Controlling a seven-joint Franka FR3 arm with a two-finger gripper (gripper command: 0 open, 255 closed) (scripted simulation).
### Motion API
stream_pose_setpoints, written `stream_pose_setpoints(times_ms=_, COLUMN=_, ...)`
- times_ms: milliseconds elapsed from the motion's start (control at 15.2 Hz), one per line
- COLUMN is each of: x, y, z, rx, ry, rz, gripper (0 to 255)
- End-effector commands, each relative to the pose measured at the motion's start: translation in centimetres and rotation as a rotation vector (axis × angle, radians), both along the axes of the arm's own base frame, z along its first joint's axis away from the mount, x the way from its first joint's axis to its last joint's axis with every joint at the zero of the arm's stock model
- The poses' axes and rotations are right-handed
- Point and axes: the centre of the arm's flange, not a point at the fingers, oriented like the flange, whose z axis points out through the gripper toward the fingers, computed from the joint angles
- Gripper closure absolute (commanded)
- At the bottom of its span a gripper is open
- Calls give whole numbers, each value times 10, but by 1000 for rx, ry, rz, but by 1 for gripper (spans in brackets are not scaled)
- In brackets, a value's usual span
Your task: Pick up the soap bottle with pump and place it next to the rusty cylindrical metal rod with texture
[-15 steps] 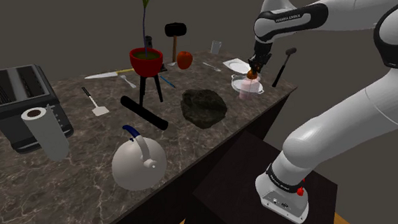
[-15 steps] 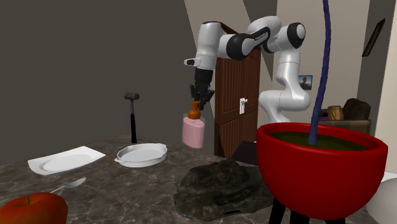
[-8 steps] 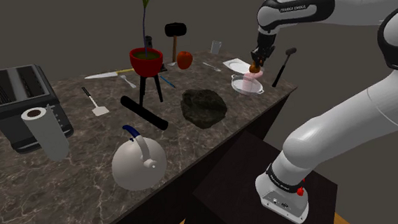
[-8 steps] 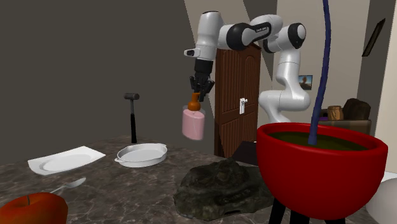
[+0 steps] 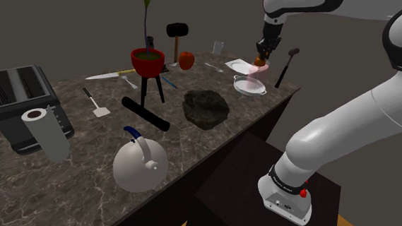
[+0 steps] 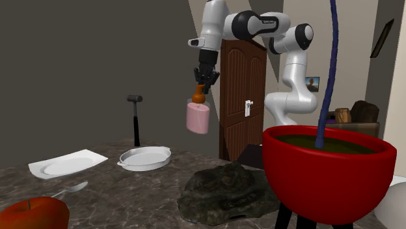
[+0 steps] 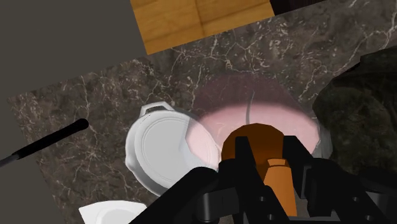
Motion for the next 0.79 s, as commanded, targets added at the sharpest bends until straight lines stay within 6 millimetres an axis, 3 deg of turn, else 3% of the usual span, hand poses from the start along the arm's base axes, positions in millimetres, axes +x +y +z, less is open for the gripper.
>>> stream_pose_setpoints(times_ms=0, x=0, y=0, z=11, rx=0, ry=0, rz=0, gripper=255)
stream_pose_setpoints(times_ms=726, x=0, y=0, z=69, rx=0, ry=0, rz=0, gripper=255)
